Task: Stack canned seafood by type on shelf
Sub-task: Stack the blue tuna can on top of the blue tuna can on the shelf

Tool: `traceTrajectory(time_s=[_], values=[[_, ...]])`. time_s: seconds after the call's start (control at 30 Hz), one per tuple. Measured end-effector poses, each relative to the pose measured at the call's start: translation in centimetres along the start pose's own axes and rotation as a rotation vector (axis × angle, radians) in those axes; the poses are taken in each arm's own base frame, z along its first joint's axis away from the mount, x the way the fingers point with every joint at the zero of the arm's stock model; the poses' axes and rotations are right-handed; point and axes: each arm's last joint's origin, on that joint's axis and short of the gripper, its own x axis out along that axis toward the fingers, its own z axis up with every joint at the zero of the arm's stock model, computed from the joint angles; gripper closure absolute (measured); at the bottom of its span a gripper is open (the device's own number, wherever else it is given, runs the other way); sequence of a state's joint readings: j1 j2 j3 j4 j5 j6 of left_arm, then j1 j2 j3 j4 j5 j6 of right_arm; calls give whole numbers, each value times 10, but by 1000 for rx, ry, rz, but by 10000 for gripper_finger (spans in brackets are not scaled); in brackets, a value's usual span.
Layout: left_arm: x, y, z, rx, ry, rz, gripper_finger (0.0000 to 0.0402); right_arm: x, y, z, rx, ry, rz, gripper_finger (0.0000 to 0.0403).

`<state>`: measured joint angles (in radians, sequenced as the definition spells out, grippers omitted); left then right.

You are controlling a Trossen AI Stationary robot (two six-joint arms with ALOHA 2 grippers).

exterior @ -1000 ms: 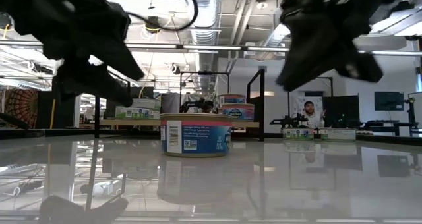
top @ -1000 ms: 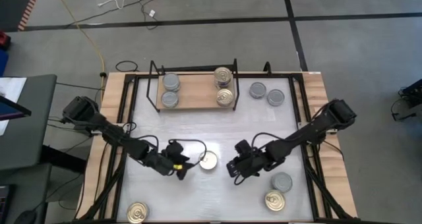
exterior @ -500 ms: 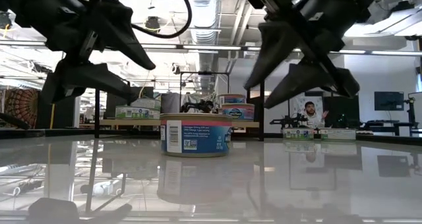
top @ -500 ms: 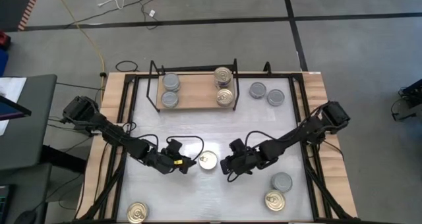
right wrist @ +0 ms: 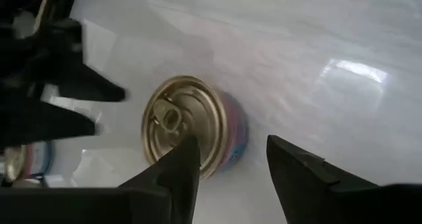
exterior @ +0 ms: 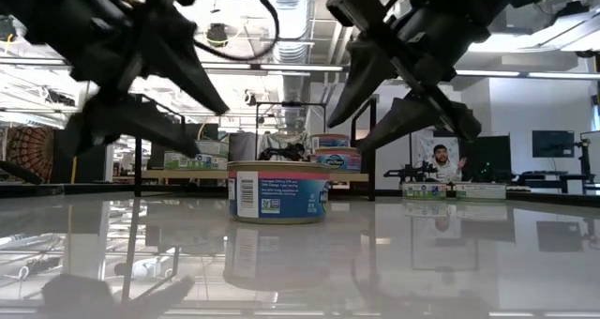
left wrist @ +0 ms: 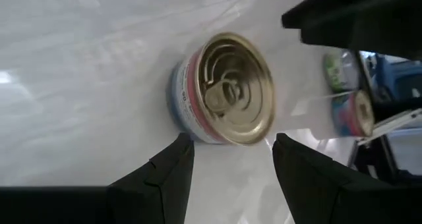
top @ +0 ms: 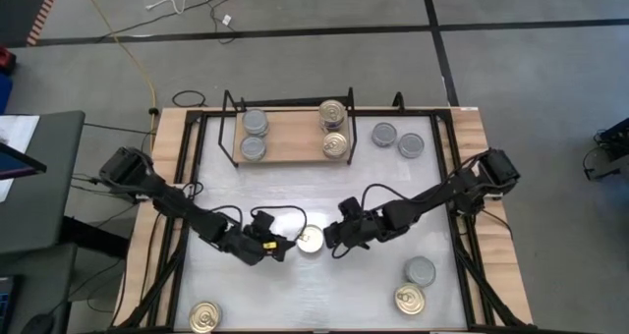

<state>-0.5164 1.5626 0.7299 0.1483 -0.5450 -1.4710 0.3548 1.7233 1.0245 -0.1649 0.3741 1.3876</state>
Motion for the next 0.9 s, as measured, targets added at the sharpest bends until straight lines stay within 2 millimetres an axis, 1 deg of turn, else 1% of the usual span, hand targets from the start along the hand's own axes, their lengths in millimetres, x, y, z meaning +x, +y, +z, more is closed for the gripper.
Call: traceTrajectory(time_s=[0.13,0.23,0.3,0.4,0.47,0.57,0.67,0.73,0.83,0.9], values=[[11,8,-1,-13,28,41,205,-2,1,-4,-9,13,7,218],[12,8,1,-19,29,42,205,-1,0,-3,-7,15,-5,227],[14,8,4,-16,21,45,205,-1,3,-3,22,10,24,232],[16,9,8,-17,23,51,205,-5,10,-10,19,1,85,235],[16,9,9,-9,30,51,205,-6,6,-12,-5,-3,40,238],[17,9,9,-5,32,52,205,-3,-1,-7,24,-15,-17,240],[17,9,9,-5,36,52,205,-4,7,-7,48,-36,59,241],[17,9,9,-5,36,52,205,0,10,-11,12,-37,78,241],[17,9,9,-3,36,53,205,13,-3,-16,9,-12,-13,241],[17,9,8,0,52,51,205,17,-4,-14,40,-16,-8,241]])
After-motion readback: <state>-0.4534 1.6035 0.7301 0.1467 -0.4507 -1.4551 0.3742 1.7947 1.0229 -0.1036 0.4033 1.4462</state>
